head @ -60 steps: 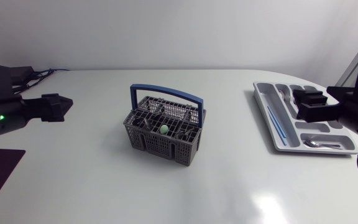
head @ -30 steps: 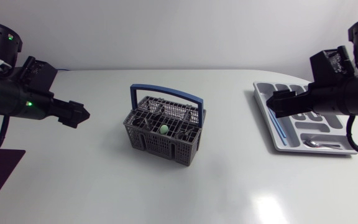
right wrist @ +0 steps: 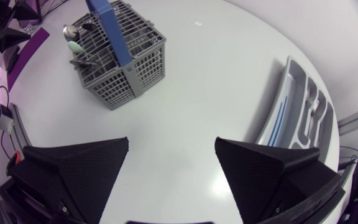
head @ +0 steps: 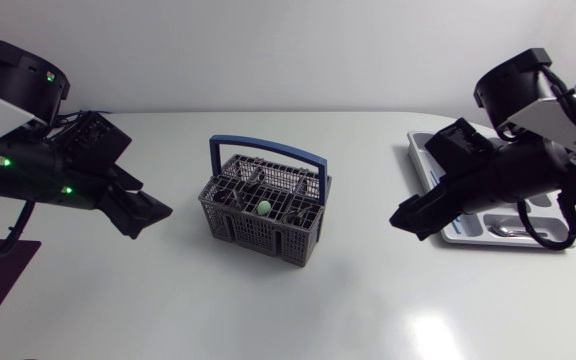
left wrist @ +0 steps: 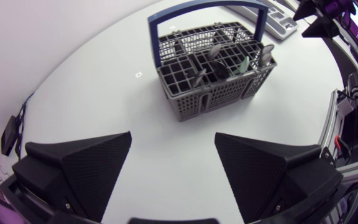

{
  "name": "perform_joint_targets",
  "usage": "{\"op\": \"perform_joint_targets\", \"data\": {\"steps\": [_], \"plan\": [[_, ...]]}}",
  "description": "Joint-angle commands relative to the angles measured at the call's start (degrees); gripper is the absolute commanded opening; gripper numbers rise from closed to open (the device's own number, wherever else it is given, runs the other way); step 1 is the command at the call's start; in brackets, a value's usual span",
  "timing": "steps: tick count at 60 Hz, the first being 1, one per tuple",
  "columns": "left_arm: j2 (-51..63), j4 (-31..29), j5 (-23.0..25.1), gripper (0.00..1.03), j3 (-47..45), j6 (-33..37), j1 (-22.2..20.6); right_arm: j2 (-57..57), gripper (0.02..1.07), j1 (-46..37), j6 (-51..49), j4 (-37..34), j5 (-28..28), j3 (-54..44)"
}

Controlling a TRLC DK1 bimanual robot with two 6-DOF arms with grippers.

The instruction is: Unload the cutlery basket into the drawer organizer.

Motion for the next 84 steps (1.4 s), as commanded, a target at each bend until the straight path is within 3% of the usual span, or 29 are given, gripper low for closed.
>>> {"op": "perform_joint_targets", "data": {"steps": [1,15,24,29,39,71,84], "plan": [[-2.0,0.9,1.3,0.94,-2.3,2.8,-1.0,0.7,1.02,2.6,-1.5,-1.4,-0.9,-0.5],[-4.2,3.7,7.8,0.94,-5.2,4.2,-0.4,-0.5,1.02,6.4,-2.3,-1.6,-4.8,-1.5],[-5.0,6.7,9.8,0.93,-6.8,4.1,1.9,-4.8,1.02,7.7,-3.9,2.2,-7.2,-4.8],[-5.0,6.7,13.8,0.93,-7.4,4.2,3.2,-7.8,1.02,9.3,-4.3,5.8,-7.4,-7.6],[-5.0,6.7,18.0,0.93,-8.0,4.2,3.8,-8.7,1.02,10.4,-4.3,6.2,-10.2,-8.8],[-4.7,7.4,18.5,0.91,-8.0,5.6,4.2,-8.7,1.02,10.8,-3.2,6.8,-10.1,-8.8],[-4.2,13.2,18.4,0.91,-9.9,6.8,4.7,-8.5,1.02,12.3,-2.1,7.0,-9.5,-8.4]]}}
